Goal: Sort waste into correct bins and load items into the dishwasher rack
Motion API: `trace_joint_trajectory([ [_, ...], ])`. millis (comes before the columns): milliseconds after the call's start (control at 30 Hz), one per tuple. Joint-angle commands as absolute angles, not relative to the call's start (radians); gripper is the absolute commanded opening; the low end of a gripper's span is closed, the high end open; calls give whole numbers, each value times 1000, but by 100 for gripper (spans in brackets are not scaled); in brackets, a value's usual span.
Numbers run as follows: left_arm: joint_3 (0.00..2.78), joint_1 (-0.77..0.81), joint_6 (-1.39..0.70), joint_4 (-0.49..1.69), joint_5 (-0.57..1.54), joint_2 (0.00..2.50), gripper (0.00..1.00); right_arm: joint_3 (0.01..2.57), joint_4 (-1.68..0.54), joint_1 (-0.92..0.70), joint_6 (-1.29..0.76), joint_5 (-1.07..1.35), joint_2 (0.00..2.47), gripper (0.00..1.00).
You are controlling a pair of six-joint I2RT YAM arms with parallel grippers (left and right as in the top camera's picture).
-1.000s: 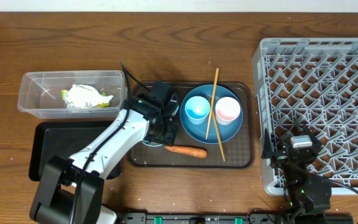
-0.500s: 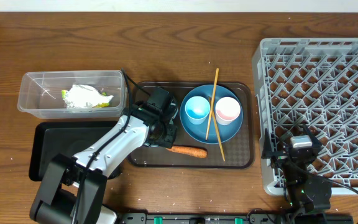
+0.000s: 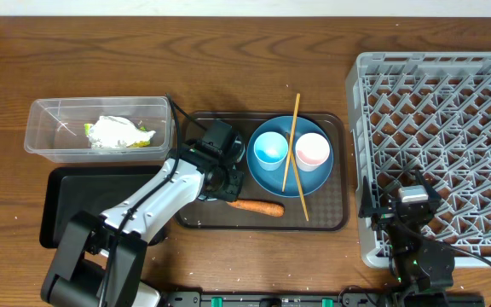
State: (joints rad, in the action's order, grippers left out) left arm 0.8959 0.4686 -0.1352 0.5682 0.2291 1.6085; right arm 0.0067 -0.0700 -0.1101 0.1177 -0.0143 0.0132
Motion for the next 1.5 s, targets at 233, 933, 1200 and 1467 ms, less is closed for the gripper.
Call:
trace_joint_trajectory([
  [233,886,471,-136,585,216,1616,12,6,-74,-103,129,-10,12,99],
  [933,888,471,-197,603,216,1517,6,6,-74,-104,129,-10,12,99],
  [1200,888,459,-245,620,216,1375,6,6,-74,-103,129,-10,12,99],
  [1467,888,401,-275,672,216,1244,12,6,-74,-104,129,-10,12,99],
])
